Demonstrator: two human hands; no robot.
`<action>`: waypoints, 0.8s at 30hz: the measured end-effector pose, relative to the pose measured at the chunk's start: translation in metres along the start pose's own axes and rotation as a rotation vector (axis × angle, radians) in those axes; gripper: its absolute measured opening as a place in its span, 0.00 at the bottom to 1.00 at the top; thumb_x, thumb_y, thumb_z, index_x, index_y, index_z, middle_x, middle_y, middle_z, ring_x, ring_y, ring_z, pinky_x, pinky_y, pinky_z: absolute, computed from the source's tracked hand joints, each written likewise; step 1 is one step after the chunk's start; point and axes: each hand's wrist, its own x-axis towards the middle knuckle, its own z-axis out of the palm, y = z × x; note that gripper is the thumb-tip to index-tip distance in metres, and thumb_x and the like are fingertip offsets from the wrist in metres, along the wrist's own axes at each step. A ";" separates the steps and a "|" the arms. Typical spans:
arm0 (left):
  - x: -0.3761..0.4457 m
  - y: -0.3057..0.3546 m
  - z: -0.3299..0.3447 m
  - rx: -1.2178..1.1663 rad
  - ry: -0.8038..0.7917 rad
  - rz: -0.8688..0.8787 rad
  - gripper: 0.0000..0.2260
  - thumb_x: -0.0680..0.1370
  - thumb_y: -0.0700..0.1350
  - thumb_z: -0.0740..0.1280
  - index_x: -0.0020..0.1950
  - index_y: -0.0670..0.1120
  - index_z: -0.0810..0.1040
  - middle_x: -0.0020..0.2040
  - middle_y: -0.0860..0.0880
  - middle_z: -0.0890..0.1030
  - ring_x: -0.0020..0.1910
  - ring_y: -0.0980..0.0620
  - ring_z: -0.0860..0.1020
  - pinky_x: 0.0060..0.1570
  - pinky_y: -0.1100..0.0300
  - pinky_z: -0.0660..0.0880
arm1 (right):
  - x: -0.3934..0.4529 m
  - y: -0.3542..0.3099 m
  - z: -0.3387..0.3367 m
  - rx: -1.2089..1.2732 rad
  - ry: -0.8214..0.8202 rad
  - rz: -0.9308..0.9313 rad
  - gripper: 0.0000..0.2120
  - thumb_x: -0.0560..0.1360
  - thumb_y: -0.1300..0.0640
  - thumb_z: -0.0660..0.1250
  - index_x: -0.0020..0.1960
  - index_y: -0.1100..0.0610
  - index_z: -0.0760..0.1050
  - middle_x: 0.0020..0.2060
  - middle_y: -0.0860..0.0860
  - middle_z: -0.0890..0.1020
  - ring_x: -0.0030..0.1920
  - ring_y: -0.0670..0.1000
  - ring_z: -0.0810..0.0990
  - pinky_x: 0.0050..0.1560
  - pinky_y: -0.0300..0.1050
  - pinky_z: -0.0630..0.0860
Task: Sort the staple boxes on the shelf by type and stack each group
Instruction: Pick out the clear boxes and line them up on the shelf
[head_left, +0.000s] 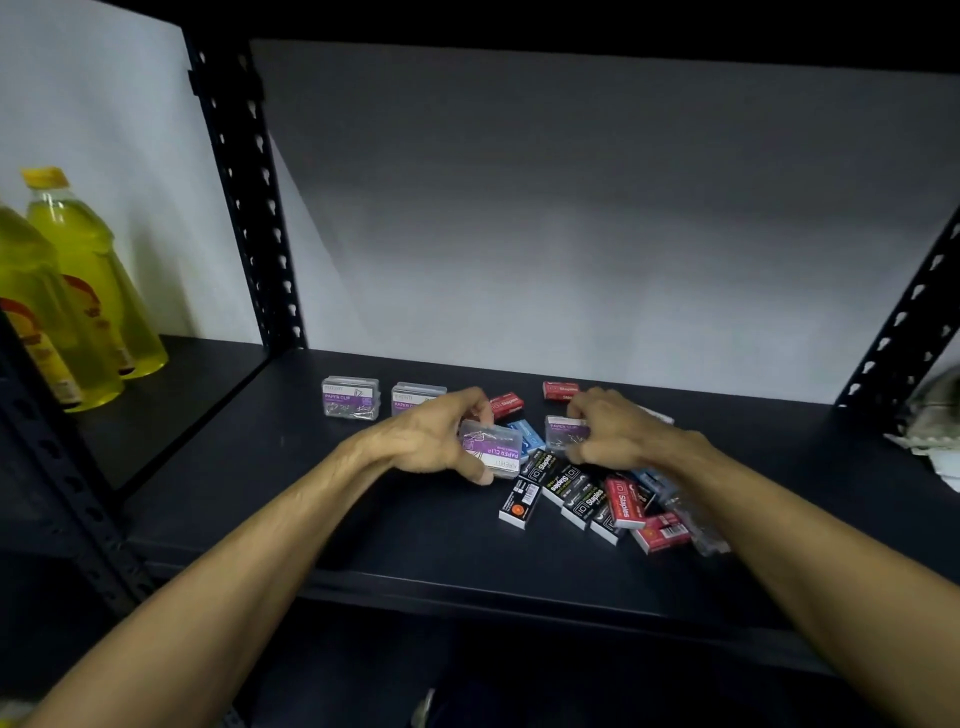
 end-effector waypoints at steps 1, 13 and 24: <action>0.002 0.001 0.002 -0.029 0.002 0.003 0.24 0.66 0.44 0.80 0.54 0.49 0.70 0.46 0.49 0.79 0.39 0.53 0.76 0.38 0.52 0.76 | -0.001 0.003 0.000 0.030 -0.002 0.007 0.23 0.70 0.51 0.74 0.59 0.53 0.68 0.55 0.53 0.73 0.49 0.49 0.75 0.47 0.46 0.77; 0.016 0.002 0.008 -0.340 -0.033 0.052 0.30 0.73 0.30 0.71 0.71 0.49 0.71 0.61 0.49 0.81 0.53 0.56 0.82 0.48 0.65 0.78 | -0.013 0.019 0.004 0.230 0.075 -0.068 0.27 0.66 0.44 0.79 0.53 0.49 0.64 0.50 0.49 0.79 0.45 0.50 0.81 0.45 0.51 0.81; 0.025 0.011 -0.001 -0.078 0.243 0.118 0.18 0.74 0.36 0.72 0.60 0.52 0.77 0.47 0.47 0.81 0.39 0.56 0.76 0.39 0.56 0.78 | -0.017 0.019 0.009 0.367 0.103 -0.003 0.27 0.66 0.53 0.80 0.54 0.49 0.65 0.52 0.48 0.75 0.45 0.49 0.80 0.38 0.43 0.79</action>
